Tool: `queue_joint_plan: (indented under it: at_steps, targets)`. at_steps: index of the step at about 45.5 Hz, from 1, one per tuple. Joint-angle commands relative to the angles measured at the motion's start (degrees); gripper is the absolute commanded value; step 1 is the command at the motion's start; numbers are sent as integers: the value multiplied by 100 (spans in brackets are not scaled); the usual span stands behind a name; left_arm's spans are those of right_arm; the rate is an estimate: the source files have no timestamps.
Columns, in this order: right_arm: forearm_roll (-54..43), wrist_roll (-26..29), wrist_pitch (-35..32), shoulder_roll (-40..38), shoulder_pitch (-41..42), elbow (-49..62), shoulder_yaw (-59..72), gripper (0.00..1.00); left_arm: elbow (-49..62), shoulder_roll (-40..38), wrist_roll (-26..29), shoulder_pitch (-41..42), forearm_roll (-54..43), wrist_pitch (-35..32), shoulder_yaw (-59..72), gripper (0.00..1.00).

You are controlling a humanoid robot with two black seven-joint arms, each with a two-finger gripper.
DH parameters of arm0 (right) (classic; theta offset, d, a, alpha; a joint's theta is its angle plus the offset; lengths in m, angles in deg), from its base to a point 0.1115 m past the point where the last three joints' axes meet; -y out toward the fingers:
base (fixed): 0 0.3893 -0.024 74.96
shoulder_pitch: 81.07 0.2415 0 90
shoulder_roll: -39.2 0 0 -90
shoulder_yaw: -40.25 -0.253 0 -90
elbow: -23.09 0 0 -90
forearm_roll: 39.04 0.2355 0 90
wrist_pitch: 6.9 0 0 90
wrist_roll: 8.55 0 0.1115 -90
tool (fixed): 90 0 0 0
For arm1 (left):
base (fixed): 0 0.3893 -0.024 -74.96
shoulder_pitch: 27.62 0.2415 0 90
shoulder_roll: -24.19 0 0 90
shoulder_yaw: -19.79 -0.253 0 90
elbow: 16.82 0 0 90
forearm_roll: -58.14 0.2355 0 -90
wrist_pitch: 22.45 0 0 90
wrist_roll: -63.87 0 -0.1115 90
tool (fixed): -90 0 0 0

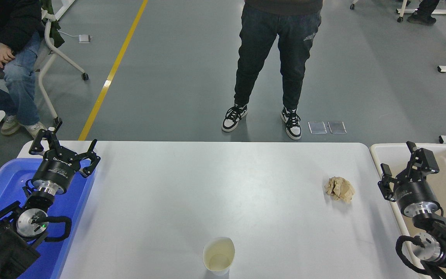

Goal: Clean the table surface

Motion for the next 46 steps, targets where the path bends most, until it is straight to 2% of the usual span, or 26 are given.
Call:
queue_joint_plan:
  at_steps: [1,39,46]
  targets:
    - [0,-9,4,23,-12,-19,5,100,0,-1,0,0,0,-4,6,100]
    - [0,18,-40,-12,181,7,13,100,0,-27,61,-9,0,-13,6,100]
    - [26,61,-57,-12,287,-2,382,100,0,-27,61,-9,0,-13,6,100]
